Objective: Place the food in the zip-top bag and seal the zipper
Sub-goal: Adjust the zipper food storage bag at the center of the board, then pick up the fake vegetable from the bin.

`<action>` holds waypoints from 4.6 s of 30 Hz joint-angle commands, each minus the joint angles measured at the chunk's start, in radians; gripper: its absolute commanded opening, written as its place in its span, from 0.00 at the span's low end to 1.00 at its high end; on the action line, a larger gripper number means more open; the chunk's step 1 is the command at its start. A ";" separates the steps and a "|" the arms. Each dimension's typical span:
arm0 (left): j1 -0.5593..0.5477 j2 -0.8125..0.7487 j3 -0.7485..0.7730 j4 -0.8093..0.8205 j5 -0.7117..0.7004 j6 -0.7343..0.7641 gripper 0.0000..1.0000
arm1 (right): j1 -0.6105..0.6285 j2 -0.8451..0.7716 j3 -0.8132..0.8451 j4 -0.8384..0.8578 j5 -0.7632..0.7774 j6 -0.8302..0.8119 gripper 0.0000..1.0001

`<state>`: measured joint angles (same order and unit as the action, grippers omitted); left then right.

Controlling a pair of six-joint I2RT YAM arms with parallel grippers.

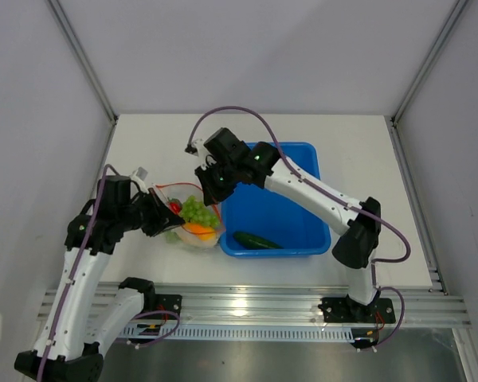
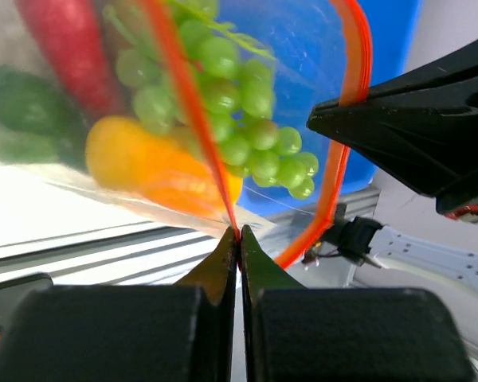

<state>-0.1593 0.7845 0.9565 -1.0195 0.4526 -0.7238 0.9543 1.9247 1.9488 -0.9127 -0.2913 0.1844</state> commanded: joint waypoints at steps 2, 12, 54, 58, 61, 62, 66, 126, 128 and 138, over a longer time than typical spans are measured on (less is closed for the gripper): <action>0.000 -0.060 0.192 -0.096 -0.066 0.040 0.01 | 0.064 -0.026 0.260 -0.066 0.072 -0.048 0.00; 0.001 -0.047 -0.067 0.006 -0.031 0.011 0.01 | 0.049 0.000 -0.045 0.077 -0.071 0.000 0.00; 0.017 -0.042 -0.002 -0.014 -0.075 0.020 0.00 | -0.035 -0.091 0.154 0.009 -0.223 -0.052 0.57; 0.015 -0.042 0.007 -0.013 -0.074 0.021 0.01 | -0.144 -0.173 0.142 0.018 -0.185 -0.062 0.76; 0.015 -0.039 0.010 -0.016 -0.071 0.026 0.01 | -0.233 -0.234 0.029 0.047 -0.125 -0.097 0.82; 0.017 -0.039 0.011 -0.016 -0.068 0.027 0.01 | -0.264 -0.248 -0.011 0.055 -0.109 -0.143 0.85; 0.015 -0.037 0.008 -0.014 -0.068 0.035 0.01 | -0.317 -0.266 -0.155 0.011 -0.051 -0.243 0.85; 0.017 -0.083 -0.119 0.036 -0.063 0.050 0.01 | -0.015 -0.086 -0.826 0.213 0.124 -0.221 0.32; 0.017 -0.087 -0.124 0.036 -0.065 0.050 0.01 | -0.012 -0.073 -0.846 0.230 0.139 -0.211 0.27; 0.018 -0.088 -0.130 0.041 -0.060 0.052 0.01 | 0.021 -0.039 -0.927 0.316 0.256 -0.134 0.06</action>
<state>-0.1516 0.7040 0.8303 -1.0039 0.3954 -0.6880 0.9604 1.7782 1.1149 -0.6662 -0.1745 -0.0071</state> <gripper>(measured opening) 0.003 0.501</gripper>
